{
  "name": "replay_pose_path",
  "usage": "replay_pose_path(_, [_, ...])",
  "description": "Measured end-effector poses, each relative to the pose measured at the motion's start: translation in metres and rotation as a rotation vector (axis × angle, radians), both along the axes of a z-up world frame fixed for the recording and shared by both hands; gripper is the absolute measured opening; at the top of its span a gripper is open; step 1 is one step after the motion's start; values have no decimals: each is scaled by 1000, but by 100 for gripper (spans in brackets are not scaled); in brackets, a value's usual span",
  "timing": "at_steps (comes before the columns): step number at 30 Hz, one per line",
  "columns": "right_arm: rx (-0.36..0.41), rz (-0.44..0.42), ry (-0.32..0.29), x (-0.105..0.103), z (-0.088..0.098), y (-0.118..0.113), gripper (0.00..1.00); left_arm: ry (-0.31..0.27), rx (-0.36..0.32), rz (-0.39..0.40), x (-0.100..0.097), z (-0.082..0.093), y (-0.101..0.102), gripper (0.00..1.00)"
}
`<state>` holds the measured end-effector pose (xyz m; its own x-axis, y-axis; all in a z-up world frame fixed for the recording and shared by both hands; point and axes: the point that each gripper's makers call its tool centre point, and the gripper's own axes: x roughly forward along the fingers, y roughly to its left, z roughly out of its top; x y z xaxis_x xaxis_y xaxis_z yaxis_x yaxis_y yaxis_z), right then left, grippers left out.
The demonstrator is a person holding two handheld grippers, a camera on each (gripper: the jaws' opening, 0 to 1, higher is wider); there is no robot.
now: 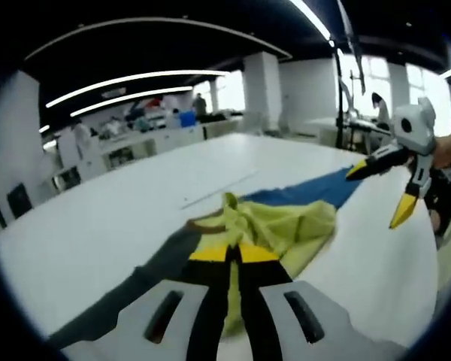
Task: Fold the garment on the visible template until the final outline fits inside the template.
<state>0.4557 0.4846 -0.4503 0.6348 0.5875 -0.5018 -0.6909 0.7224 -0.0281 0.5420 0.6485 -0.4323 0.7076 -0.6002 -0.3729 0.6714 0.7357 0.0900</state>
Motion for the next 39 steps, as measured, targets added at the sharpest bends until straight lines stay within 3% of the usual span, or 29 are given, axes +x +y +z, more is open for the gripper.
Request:
replay_pose_path(6, [-22,62,-21,10,2,27,75,0,5,12,1,-1,8,0])
replay_pose_path(17, [-82,129,-63,30,-2,65,57,7,2,27,2,-1,15,0])
replay_pose_path(23, [-167,146,-75,41,-17,80,49,9,1,25,2,-1,16,0])
replay_pose_path(26, [-212,159,-85,45,-23,83,43,9,0,26,2,-2,17,0])
replay_pose_path(32, [-213,128,-67,55,-31,87,42,17,-2,23,0,-3,18,0])
replay_pose_path(36, [-228,98,-44,60,-39,85,31,19,-5,25,0,-3,18,0])
replay_pose_path(39, [-267,103,-51,62,-46,85,30,18,-6,24,1,-3,18,0])
